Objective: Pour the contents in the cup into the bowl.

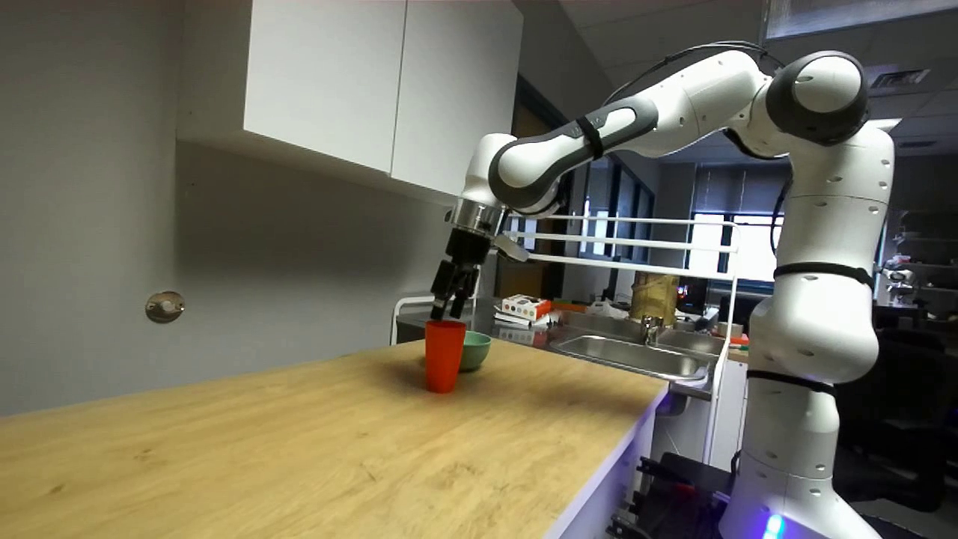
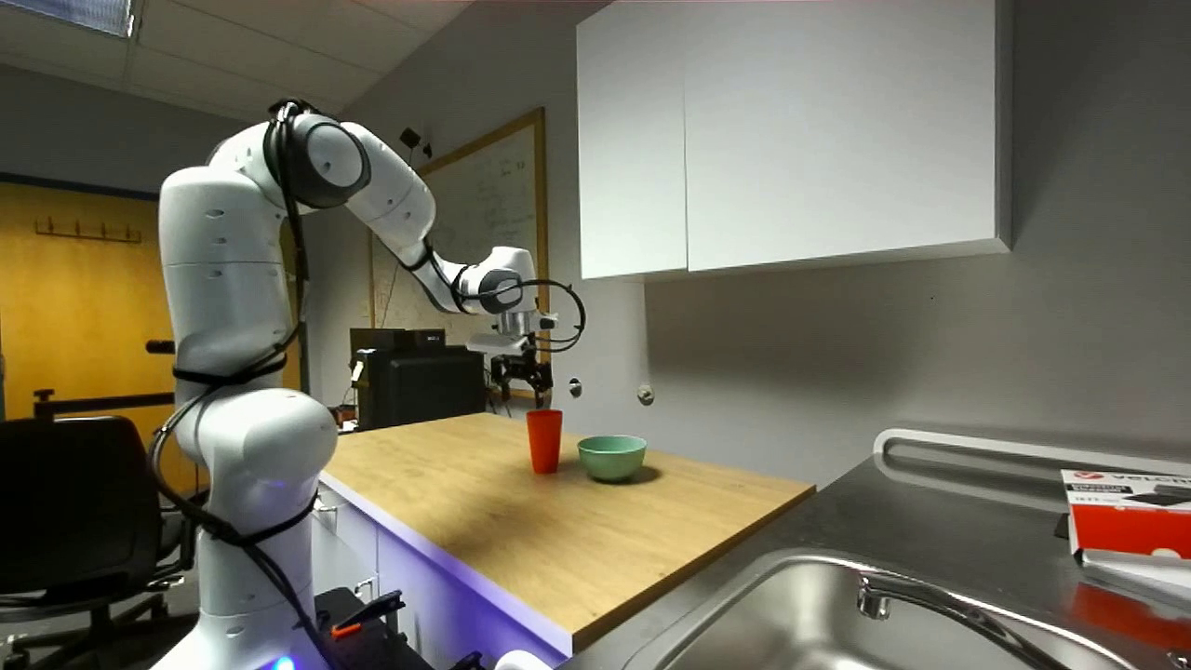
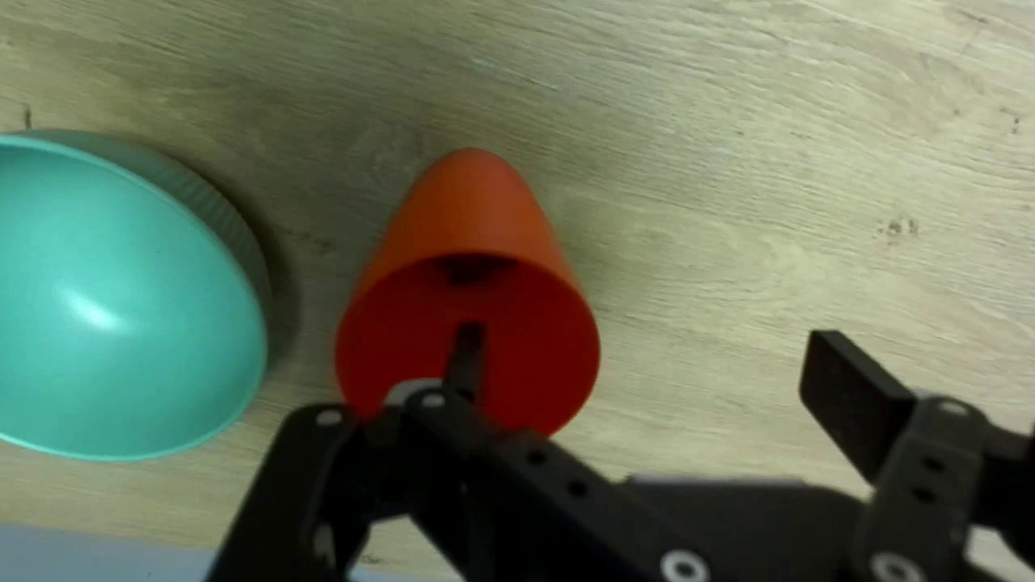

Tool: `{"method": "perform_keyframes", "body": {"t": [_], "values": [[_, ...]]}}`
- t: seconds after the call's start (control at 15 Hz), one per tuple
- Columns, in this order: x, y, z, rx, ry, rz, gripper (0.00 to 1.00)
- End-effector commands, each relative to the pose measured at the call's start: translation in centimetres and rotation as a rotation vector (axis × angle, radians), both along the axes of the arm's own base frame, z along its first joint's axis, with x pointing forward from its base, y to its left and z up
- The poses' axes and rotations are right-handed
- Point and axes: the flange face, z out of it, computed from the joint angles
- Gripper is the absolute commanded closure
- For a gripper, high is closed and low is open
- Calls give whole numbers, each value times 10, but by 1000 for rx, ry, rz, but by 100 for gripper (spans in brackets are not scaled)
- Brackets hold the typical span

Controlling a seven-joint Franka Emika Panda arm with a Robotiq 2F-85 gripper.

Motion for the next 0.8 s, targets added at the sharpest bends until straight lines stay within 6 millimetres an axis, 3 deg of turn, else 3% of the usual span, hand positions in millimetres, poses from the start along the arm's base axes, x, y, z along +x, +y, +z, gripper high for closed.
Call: {"method": "perform_keyframes", "body": {"t": [0.0, 0.27, 0.33, 0.4, 0.73], "values": [[27, 18, -9, -24, 21, 31, 0], [46, 24, -27, -30, 59, 38, 0], [49, 25, -31, -33, 66, 36, 25], [53, 26, -36, -39, 74, 36, 26], [64, 28, -45, -63, 91, 39, 64]]}}
